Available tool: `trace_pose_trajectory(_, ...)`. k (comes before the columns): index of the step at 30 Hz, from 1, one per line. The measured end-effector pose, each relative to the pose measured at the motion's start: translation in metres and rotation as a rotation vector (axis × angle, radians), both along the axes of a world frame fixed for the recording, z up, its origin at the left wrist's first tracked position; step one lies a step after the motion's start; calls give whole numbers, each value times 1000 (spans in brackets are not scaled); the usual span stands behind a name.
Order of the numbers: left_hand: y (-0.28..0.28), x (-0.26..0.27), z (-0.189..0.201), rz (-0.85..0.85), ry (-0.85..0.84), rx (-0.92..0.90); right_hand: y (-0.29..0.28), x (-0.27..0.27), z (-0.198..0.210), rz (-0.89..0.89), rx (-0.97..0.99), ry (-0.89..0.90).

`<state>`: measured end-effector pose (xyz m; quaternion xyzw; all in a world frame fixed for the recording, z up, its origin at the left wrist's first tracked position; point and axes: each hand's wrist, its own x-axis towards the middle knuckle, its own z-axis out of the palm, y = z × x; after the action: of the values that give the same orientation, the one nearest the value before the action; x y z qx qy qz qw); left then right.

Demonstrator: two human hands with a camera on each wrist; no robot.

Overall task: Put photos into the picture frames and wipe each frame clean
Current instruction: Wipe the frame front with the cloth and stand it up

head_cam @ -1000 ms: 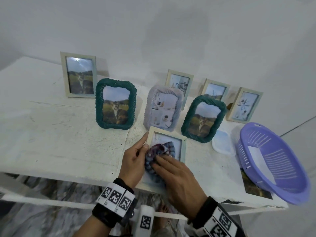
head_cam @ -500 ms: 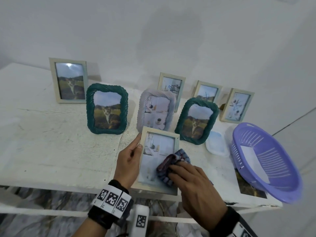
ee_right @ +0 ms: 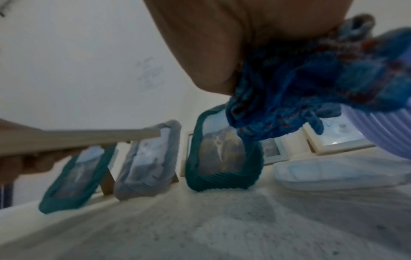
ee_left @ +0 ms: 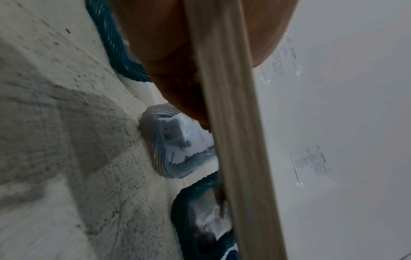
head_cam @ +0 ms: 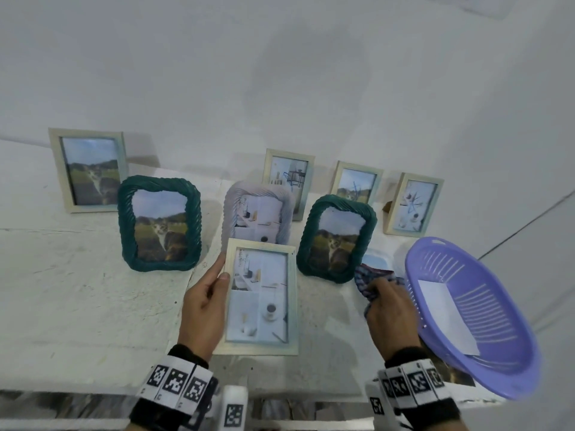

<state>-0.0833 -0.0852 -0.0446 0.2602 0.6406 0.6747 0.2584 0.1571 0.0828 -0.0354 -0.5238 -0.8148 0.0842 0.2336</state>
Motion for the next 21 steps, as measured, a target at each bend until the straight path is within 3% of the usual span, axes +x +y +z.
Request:
trace_pose_trajectory(7, 19, 4, 15, 12, 1, 40, 63, -9, -36, -27, -65, -150)
trace_pose_trajectory(13, 30, 10, 22, 16, 31, 57, 103, -8, -59, 42, -331, -326)
trace_pose_trajectory(17, 35, 13, 28, 19, 24, 74, 92, 0, -45, 71, -374, -343)
trace_pose_trajectory(19, 38, 15, 30, 20, 41, 75, 73, 1, -28, 79, -300, -367)
trace_pose_trajectory(21, 42, 18, 36, 17, 42, 75, 49, 0, -8, 123, -168, -253)
